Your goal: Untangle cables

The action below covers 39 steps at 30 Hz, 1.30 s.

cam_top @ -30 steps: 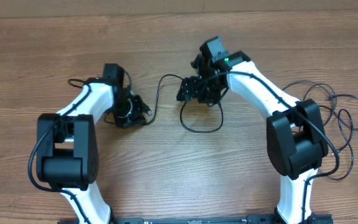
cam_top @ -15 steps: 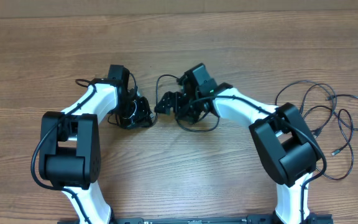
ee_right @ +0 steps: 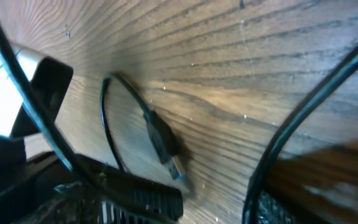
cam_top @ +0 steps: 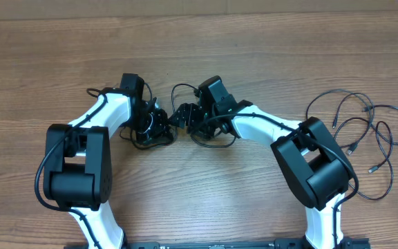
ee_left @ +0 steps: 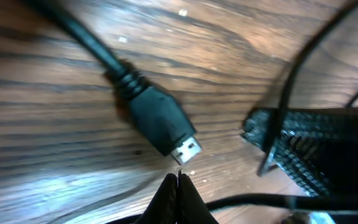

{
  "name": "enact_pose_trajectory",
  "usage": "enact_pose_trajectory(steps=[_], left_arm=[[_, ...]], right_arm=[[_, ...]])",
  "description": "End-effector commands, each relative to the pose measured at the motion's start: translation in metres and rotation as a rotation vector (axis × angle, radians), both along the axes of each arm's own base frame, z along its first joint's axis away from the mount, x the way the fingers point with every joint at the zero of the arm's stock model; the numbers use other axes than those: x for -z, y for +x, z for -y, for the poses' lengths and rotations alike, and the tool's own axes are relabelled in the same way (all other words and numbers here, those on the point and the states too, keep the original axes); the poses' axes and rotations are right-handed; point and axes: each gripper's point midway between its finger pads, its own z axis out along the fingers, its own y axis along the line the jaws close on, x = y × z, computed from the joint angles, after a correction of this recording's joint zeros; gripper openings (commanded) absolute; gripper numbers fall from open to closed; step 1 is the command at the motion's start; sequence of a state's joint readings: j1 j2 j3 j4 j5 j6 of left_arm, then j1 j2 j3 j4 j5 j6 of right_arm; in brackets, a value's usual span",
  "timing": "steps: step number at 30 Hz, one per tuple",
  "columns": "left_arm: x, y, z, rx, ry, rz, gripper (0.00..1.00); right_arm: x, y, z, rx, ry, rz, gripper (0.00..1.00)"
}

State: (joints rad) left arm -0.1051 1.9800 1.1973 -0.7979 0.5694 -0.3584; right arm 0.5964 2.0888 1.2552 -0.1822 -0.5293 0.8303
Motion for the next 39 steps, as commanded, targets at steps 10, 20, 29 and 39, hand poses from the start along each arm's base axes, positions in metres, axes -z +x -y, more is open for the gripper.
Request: enact_pose_trajectory(steps=[10, 20, 29, 39], left_arm=[[-0.006, -0.007, 0.017, 0.031, -0.111, -0.016, 0.04], [-0.006, -0.006, 0.017, 0.046, -0.113, -0.003, 0.04], [-0.062, 0.021, 0.011, 0.107, -0.484, 0.246, 0.04], [-0.052, 0.059, -0.051, 0.007, -0.360, 0.395, 0.15]], right_arm=[[0.032, 0.000, 0.017, 0.021, -0.115, 0.026, 0.18], [0.024, 0.002, 0.026, -0.053, -0.044, 0.018, 0.04], [-0.001, 0.003, 0.043, -0.104, -0.041, 0.044, 0.04], [-0.093, 0.023, 0.075, -0.257, -0.242, 0.194, 0.04]])
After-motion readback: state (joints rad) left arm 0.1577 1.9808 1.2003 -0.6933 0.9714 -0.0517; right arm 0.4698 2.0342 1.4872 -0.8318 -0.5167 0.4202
